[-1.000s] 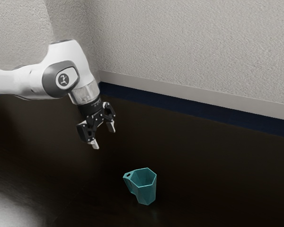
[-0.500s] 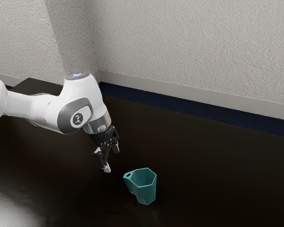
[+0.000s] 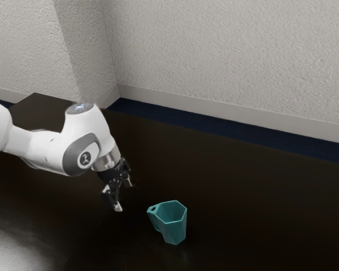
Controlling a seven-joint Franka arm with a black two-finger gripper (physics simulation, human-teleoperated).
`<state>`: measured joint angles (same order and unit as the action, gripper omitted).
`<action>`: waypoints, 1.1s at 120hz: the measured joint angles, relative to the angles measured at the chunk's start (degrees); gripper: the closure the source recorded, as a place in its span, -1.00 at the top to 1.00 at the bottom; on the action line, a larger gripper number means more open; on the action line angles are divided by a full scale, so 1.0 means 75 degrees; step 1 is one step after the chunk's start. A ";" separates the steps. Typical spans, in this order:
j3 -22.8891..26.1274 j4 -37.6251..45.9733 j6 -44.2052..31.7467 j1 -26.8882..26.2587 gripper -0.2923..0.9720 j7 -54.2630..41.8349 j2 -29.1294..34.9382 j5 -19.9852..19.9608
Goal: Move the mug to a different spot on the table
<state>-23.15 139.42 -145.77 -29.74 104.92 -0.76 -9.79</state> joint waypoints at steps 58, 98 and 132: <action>0.0013 -0.0251 -0.0477 -0.0588 0.53 -0.1231 -0.0903 -0.1447; 0.0063 -0.0590 -0.0513 -0.0722 0.52 -0.2215 -0.1394 -0.2631; 0.0128 -0.0762 -0.0512 -0.0818 0.53 -0.2762 -0.1545 -0.3025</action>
<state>-22.19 133.70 -149.61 -35.87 84.20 -12.35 -32.48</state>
